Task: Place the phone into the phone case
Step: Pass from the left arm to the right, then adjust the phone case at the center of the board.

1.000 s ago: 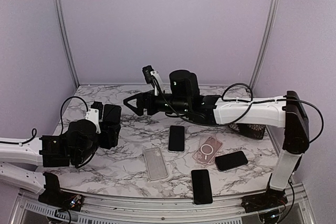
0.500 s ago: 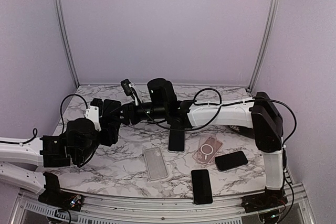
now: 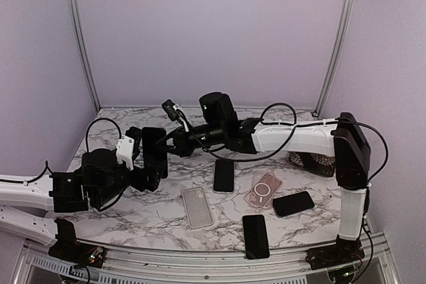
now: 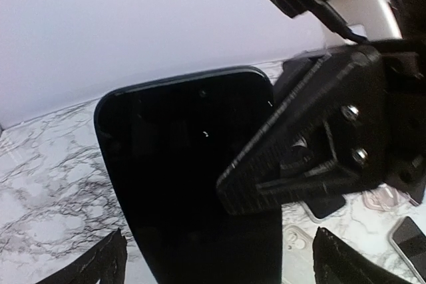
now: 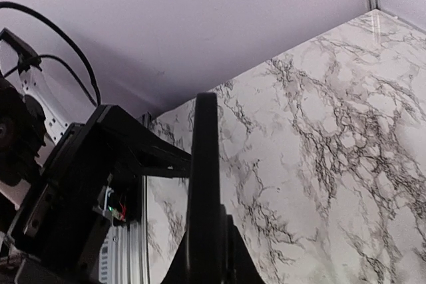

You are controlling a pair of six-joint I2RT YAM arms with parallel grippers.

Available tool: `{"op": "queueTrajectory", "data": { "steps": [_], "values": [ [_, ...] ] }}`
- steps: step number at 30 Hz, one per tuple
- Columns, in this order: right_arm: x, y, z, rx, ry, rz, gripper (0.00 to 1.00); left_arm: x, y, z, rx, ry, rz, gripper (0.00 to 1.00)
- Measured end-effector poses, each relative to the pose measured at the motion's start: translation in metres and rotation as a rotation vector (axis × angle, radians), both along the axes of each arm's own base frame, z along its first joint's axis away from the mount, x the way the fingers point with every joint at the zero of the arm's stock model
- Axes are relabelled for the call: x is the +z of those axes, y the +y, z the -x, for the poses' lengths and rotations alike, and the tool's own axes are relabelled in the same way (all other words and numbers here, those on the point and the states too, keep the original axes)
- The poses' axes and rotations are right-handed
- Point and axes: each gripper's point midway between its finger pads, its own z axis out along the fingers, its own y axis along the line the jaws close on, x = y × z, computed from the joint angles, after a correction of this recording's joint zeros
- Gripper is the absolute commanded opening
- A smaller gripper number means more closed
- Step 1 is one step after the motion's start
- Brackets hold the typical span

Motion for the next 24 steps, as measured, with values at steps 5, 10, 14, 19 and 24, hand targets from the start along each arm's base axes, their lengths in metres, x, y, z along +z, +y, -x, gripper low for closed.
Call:
{"op": "queueTrajectory", "data": {
  "steps": [5, 10, 14, 19, 24],
  "values": [
    [0.02, -0.069, -0.02, 0.074, -0.262, 0.073, 0.0, -0.002, -0.023, 0.012, -0.153, 0.009, -0.012, 0.99],
    [0.058, -0.14, -0.039, 0.067, -0.507, 0.076, 0.0, -0.038, -0.038, 0.016, -0.212, 0.091, -0.097, 0.99],
    [0.053, -0.168, -0.048, 0.017, -0.534, 0.096, 0.0, -0.075, -0.071, 0.049, -0.407, 0.197, -0.207, 0.99],
    [-0.024, -0.189, -0.034, -0.088, -0.351, 0.239, 0.0, -0.102, -0.094, 0.096, -0.612, 0.279, -0.343, 0.98],
    [-0.087, -0.204, 0.014, -0.148, -0.216, 0.368, 0.0, -0.121, -0.078, 0.096, -0.593, 0.302, -0.459, 0.98]
  ]
}}
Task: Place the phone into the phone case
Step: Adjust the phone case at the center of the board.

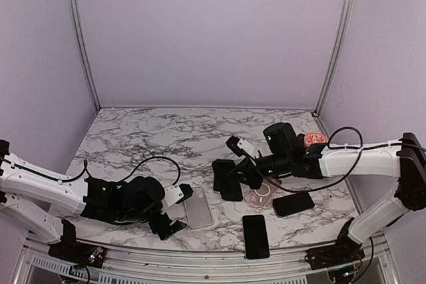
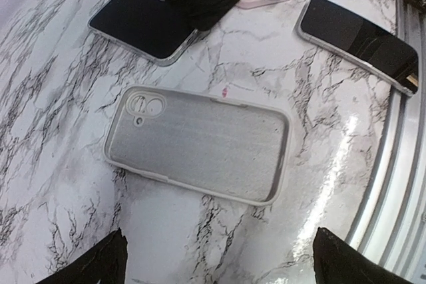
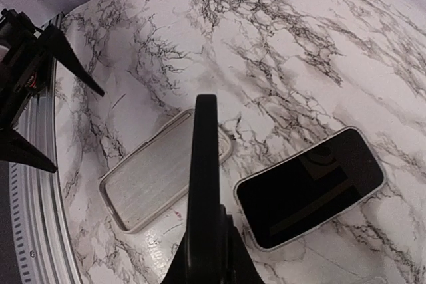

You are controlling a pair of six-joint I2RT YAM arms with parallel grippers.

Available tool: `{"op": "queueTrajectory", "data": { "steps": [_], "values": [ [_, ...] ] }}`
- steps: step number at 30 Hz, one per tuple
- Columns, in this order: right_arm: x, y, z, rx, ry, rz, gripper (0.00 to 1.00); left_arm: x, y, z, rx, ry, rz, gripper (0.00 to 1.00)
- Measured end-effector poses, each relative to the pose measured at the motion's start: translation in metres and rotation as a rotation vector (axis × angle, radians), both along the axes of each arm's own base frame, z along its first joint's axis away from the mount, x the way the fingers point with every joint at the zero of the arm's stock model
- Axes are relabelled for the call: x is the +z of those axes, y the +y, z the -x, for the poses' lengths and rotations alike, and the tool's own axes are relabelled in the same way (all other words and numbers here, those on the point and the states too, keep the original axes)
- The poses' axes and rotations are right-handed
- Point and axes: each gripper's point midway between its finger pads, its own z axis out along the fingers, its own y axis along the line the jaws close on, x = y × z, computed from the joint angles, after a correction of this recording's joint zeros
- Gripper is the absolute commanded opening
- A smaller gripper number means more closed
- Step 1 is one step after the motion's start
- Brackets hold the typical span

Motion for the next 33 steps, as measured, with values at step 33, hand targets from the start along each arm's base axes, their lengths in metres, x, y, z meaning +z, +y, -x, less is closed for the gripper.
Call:
{"op": "queueTrajectory", "data": {
  "steps": [33],
  "values": [
    [0.006, 0.023, 0.05, -0.1, 0.1, -0.194, 0.0, -0.047, 0.046, -0.061, 0.389, -0.031, -0.274, 0.84]
  ]
}}
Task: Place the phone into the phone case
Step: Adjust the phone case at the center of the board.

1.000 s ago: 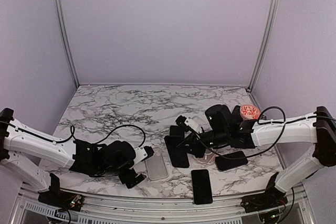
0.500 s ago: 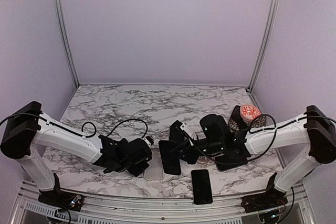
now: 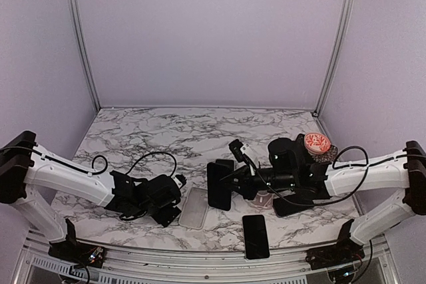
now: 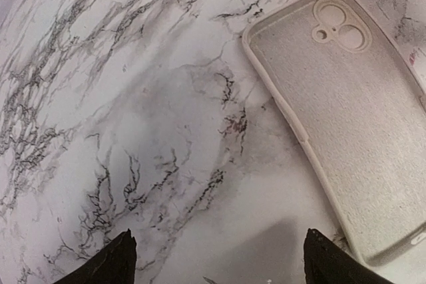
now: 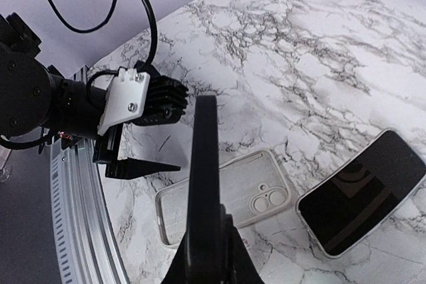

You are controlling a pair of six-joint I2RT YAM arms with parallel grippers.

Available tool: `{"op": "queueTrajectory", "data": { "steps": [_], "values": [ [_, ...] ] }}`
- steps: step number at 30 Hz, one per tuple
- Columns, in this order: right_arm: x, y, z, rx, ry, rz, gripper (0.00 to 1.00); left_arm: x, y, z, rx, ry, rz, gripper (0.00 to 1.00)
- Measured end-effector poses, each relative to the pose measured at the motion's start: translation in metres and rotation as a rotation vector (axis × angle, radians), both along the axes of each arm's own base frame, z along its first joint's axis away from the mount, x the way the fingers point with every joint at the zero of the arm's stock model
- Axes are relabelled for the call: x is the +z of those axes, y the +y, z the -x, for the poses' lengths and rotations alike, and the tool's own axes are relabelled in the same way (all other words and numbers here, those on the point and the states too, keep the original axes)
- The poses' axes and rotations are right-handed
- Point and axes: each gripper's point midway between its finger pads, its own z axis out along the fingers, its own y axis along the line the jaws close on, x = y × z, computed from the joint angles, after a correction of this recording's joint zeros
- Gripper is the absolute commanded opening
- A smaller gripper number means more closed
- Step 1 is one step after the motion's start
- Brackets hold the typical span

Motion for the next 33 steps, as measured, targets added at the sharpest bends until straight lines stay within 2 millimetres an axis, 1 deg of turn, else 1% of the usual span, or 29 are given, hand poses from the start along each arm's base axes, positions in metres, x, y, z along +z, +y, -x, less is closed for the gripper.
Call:
{"op": "queueTrajectory", "data": {
  "steps": [1, 3, 5, 7, 9, 12, 17, 21, 26, 27, 29, 31, 33],
  "values": [
    [0.01, -0.001, -0.002, -0.002, -0.03, -0.014, 0.0, -0.001, 0.0, 0.004, -0.008, 0.021, 0.014, 0.84],
    [0.024, -0.001, -0.006, -0.009, -0.076, -0.031, 0.0, -0.006, -0.002, 0.014, -0.029, 0.069, 0.028, 0.84],
    [0.033, -0.002, -0.01, -0.023, -0.11, -0.036, 0.0, -0.012, -0.004, 0.02, -0.045, 0.099, 0.029, 0.82],
    [0.034, -0.005, -0.014, -0.042, -0.125, -0.028, 0.0, -0.013, -0.009, 0.022, -0.056, 0.11, 0.041, 0.82],
    [0.031, -0.008, -0.018, -0.062, -0.125, -0.013, 0.0, -0.013, -0.014, 0.023, -0.062, 0.118, 0.051, 0.82],
    [0.027, -0.013, -0.024, -0.089, -0.122, 0.007, 0.0, -0.013, -0.017, 0.024, -0.068, 0.123, 0.061, 0.82],
    [0.034, -0.02, -0.033, -0.106, -0.137, -0.009, 0.0, -0.013, -0.024, 0.031, -0.105, 0.14, 0.076, 0.84],
    [0.035, -0.019, -0.029, -0.059, -0.157, 0.008, 0.0, -0.014, -0.03, 0.034, -0.131, 0.152, 0.091, 0.84],
    [0.046, -0.014, -0.024, 0.008, -0.234, 0.007, 0.0, -0.011, -0.034, 0.031, -0.125, 0.143, 0.121, 0.84],
    [0.049, -0.013, -0.022, 0.03, -0.256, 0.0, 0.0, -0.008, -0.033, 0.03, -0.119, 0.141, 0.139, 0.86],
    [0.057, -0.007, -0.016, 0.082, -0.316, -0.022, 0.0, 0.006, -0.029, 0.027, -0.108, 0.127, 0.195, 0.92],
    [0.064, 0.001, -0.004, 0.163, -0.384, -0.047, 0.0, 0.034, -0.028, 0.021, -0.103, 0.082, 0.305, 0.94],
    [0.072, 0.012, 0.013, 0.257, -0.435, -0.096, 0.0, 0.073, -0.027, 0.012, -0.098, 0.014, 0.466, 0.94]
  ]
}}
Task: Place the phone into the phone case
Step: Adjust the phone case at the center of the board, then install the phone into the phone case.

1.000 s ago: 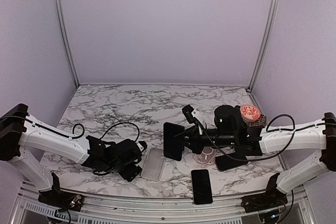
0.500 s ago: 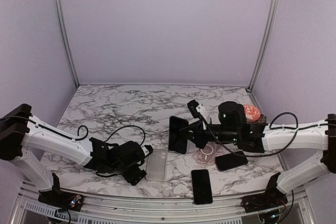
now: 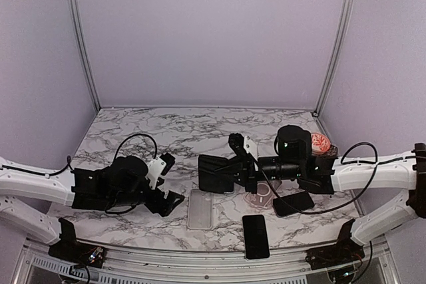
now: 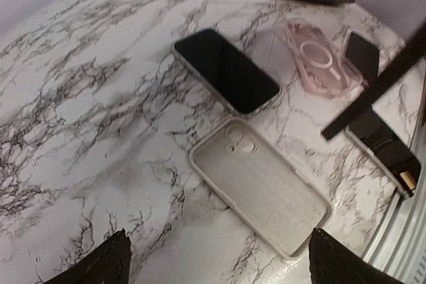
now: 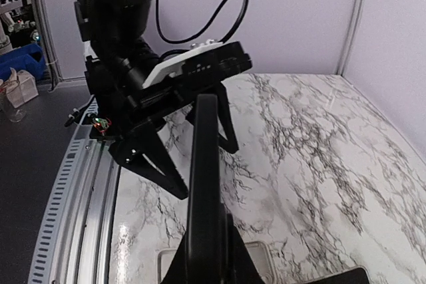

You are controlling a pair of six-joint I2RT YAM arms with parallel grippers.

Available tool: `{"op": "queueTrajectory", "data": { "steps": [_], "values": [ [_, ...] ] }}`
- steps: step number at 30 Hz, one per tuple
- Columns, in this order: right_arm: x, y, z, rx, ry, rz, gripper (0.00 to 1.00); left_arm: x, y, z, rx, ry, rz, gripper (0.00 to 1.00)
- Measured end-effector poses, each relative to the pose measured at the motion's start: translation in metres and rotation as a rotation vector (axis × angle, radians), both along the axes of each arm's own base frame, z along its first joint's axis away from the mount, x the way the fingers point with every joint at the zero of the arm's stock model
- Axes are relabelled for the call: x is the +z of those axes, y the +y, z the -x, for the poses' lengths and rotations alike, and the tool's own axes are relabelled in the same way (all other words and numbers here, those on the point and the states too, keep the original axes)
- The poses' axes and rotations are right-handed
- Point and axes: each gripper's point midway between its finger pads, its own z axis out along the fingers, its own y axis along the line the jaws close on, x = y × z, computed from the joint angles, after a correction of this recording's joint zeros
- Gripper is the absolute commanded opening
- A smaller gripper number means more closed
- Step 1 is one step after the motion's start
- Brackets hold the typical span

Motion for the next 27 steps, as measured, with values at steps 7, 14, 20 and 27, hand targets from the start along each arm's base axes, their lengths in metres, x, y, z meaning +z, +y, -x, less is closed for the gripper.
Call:
{"op": "queueTrajectory", "data": {
  "steps": [7, 14, 20, 27],
  "values": [
    [0.004, 0.031, 0.032, 0.211, -0.046, -0.122, 0.0, 0.042, 0.023, -0.05, 0.189, -0.059, 0.254, 0.93],
    [-0.046, 0.045, 0.055, 0.289, 0.051, -0.074, 0.0, 0.01, 0.033, -0.058, 0.3, 0.023, 0.223, 0.92],
    [-0.077, 0.046, 0.059, 0.298, 0.097, -0.04, 0.0, -0.011, 0.046, -0.053, 0.36, 0.067, 0.212, 0.92],
    [-0.091, 0.044, 0.058, 0.284, 0.118, -0.029, 0.0, -0.012, 0.048, -0.054, 0.383, 0.079, 0.224, 0.92]
  ]
}}
